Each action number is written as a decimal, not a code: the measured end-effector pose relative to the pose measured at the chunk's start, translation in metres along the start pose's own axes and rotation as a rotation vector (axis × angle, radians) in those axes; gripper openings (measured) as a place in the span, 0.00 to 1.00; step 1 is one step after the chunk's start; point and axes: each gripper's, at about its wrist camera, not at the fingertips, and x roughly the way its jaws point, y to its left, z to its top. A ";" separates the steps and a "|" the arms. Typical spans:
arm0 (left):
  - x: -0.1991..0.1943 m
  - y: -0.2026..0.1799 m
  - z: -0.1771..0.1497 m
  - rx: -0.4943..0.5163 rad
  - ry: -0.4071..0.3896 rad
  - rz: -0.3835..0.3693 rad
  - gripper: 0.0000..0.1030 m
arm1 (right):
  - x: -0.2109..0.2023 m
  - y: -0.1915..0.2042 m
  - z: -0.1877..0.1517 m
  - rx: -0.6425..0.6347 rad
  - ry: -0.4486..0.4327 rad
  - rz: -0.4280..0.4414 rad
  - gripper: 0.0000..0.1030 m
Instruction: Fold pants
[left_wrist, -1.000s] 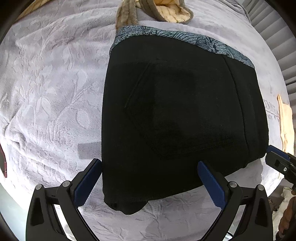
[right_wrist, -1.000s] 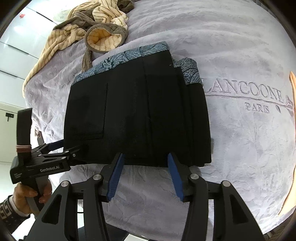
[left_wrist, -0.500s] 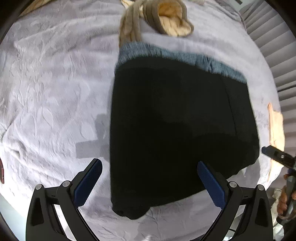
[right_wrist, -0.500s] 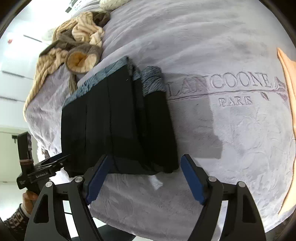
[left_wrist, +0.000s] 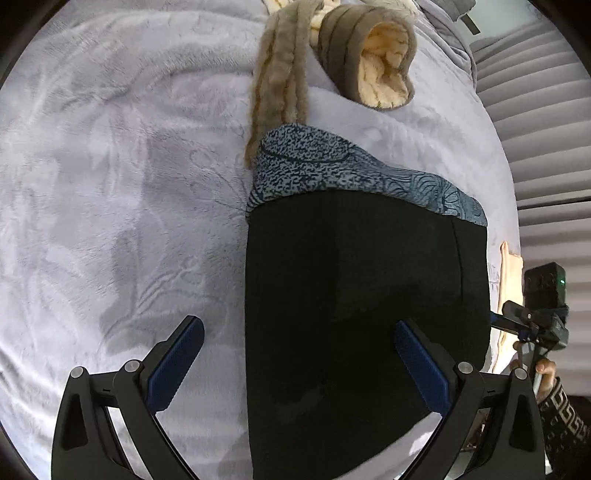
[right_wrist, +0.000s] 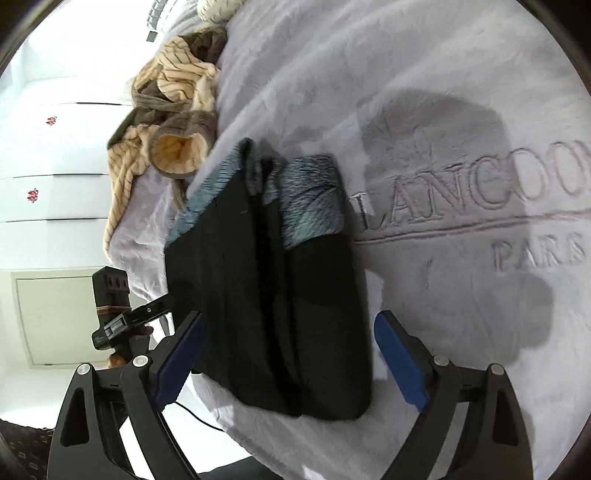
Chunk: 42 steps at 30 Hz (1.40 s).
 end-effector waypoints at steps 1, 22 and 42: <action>0.003 -0.001 -0.001 -0.001 0.001 -0.016 1.00 | 0.002 -0.001 0.002 -0.002 0.008 0.013 0.91; -0.004 -0.068 -0.018 0.100 -0.104 0.014 0.69 | 0.012 0.011 0.007 0.075 0.028 0.158 0.46; -0.029 -0.052 -0.086 0.116 -0.078 0.182 0.70 | 0.013 0.022 -0.093 0.108 0.049 0.118 0.46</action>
